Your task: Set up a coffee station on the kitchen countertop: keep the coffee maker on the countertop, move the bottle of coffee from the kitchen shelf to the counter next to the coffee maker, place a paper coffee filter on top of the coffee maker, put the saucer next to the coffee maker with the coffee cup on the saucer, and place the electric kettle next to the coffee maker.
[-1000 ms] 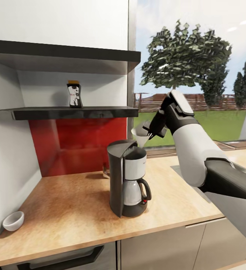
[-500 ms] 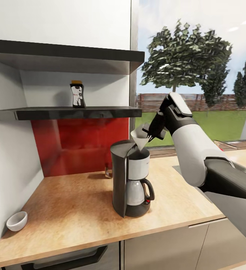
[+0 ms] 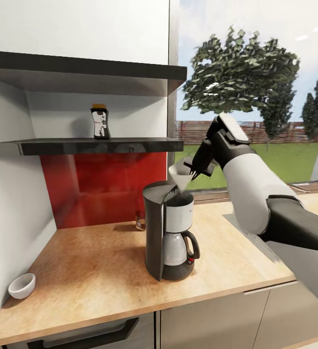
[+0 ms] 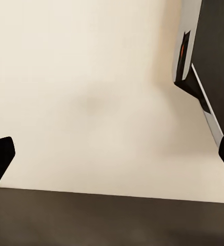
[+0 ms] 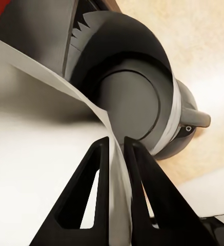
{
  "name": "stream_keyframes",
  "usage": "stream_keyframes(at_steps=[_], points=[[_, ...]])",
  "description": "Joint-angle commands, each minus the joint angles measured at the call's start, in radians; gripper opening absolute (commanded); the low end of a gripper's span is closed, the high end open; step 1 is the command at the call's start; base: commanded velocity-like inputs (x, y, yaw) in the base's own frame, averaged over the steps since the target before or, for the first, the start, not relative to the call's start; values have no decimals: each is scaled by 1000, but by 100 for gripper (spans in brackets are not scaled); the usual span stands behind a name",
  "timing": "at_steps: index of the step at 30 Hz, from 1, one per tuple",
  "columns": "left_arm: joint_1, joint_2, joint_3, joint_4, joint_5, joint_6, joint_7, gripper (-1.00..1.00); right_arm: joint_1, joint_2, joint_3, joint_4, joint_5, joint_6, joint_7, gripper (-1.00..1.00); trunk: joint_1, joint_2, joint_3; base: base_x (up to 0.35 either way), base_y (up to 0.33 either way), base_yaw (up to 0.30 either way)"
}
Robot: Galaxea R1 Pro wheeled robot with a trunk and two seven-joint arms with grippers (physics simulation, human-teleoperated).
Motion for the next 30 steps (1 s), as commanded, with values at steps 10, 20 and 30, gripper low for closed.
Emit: stream_keyframes(at_steps=[10,20,30], points=[[1,-2,1,-1,-2,3,2,100,-29,1,-8,19,-6,4,-8,-100,0,0,0,0,0,0],[2,-3,1,-1,-2,4,2,100,-29,1,-9,21,-7,4,-9,-100,0,0,0,0,0,0],[2,-4,2,-1,-2,3,2,100,-29,1,-10,46,-2,4,-11,-100,0,0,0,0,0,0]])
